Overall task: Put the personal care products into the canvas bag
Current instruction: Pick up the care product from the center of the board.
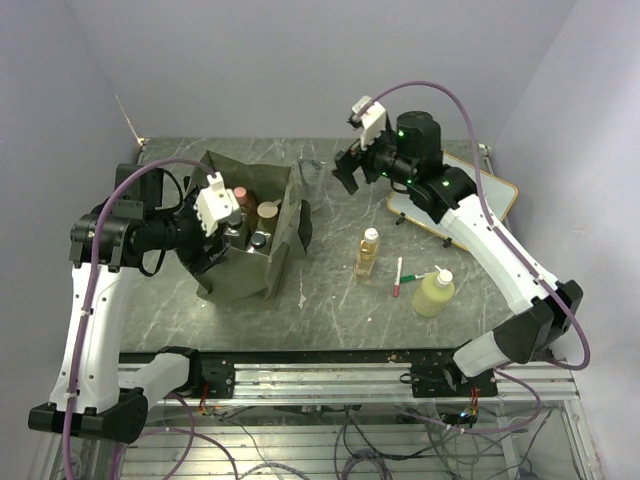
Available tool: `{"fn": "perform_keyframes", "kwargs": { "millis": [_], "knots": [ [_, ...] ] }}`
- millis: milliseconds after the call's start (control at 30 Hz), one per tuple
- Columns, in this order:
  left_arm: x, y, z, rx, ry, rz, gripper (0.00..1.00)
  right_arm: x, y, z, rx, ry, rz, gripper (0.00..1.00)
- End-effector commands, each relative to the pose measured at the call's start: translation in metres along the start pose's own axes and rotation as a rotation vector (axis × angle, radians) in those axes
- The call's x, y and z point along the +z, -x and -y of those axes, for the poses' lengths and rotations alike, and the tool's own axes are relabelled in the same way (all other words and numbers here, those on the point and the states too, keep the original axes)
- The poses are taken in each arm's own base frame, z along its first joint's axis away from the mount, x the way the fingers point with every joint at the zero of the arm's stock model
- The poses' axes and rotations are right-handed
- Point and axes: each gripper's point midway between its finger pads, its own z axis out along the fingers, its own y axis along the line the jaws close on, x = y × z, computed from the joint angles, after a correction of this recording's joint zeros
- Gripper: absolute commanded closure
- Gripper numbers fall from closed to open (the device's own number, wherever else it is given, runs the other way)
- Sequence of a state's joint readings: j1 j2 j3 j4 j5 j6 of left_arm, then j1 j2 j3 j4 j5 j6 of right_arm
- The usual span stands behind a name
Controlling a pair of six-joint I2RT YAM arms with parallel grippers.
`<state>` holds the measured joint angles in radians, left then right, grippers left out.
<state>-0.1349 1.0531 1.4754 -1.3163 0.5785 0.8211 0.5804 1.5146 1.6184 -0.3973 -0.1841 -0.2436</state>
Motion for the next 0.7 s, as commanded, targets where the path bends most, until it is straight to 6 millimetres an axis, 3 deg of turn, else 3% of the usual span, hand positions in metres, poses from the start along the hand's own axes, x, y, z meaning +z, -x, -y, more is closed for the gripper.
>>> {"fn": "perform_keyframes", "kwargs": {
  "millis": [0,100,200,333,500,667],
  "knots": [
    [-0.008,0.027,-0.006,-0.009,0.015,0.08,0.12,-0.021,-0.034,0.04,0.077,-0.093,-0.064,0.03],
    [-0.012,0.039,-0.012,-0.019,0.029,0.112,0.12,-0.03,-0.061,0.047,0.114,-0.077,-0.113,0.03],
    [-0.013,0.056,-0.023,-0.038,0.039,0.159,0.13,-0.038,-0.087,0.042,0.131,-0.038,-0.166,0.02],
    [-0.011,0.075,-0.053,-0.112,0.103,0.191,0.18,-0.036,-0.099,0.036,0.107,-0.007,-0.184,0.02],
    [-0.008,0.091,-0.09,-0.174,0.176,0.19,0.18,-0.006,-0.091,0.047,0.054,0.034,-0.169,0.01],
    [-0.012,0.111,-0.109,-0.221,0.217,0.238,0.18,0.033,-0.085,0.058,0.028,0.095,-0.166,0.02]
  ]
}}
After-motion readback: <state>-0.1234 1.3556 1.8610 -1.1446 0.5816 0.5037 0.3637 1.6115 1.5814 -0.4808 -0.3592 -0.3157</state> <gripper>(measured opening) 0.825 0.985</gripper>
